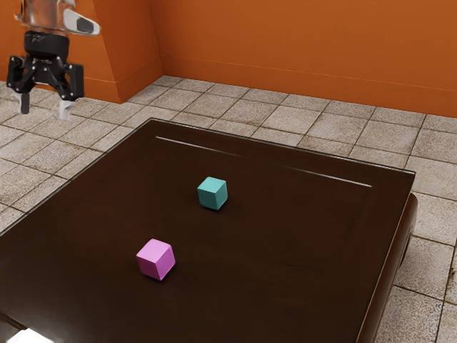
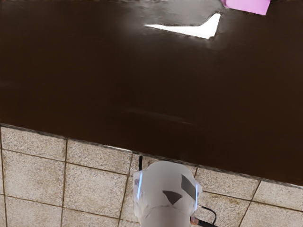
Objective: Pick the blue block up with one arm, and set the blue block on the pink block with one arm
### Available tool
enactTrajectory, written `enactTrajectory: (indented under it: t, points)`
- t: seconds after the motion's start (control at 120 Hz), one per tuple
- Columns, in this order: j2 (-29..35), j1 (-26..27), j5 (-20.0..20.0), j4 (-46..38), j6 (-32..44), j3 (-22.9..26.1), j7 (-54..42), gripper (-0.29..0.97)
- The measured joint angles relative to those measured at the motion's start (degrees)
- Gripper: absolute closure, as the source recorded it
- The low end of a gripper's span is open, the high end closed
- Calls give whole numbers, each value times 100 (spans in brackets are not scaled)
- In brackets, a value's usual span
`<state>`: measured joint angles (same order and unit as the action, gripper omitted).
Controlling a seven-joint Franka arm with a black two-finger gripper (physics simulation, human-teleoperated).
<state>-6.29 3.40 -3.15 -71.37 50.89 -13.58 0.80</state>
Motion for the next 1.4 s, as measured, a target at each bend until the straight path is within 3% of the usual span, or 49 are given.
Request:
enactTrajectory:
  t: [0.15, 0.208, 0.258, 0.358, 0.508, 0.7, 1.075, 1.4]
  points:
    - [230, -70, -36, -58, 1787, -56, 53, 0]
    - [920, -370, 92, 314, 1984, 460, 85, 0]
    - [1073, -632, 175, -155, 2205, 1039, 155, 0]
    - [-606, -68, 277, -537, 3083, 1352, 269, 0]
    - [-2358, 84, 414, -562, 4514, 1412, 394, 0]
    - [-3093, -34, 490, -471, 5946, 1125, 472, 0]
    - [-4283, -181, 566, 849, 6722, 1160, 447, 1]
    - [-4550, -190, 838, 792, 6686, 1164, 414, 1]
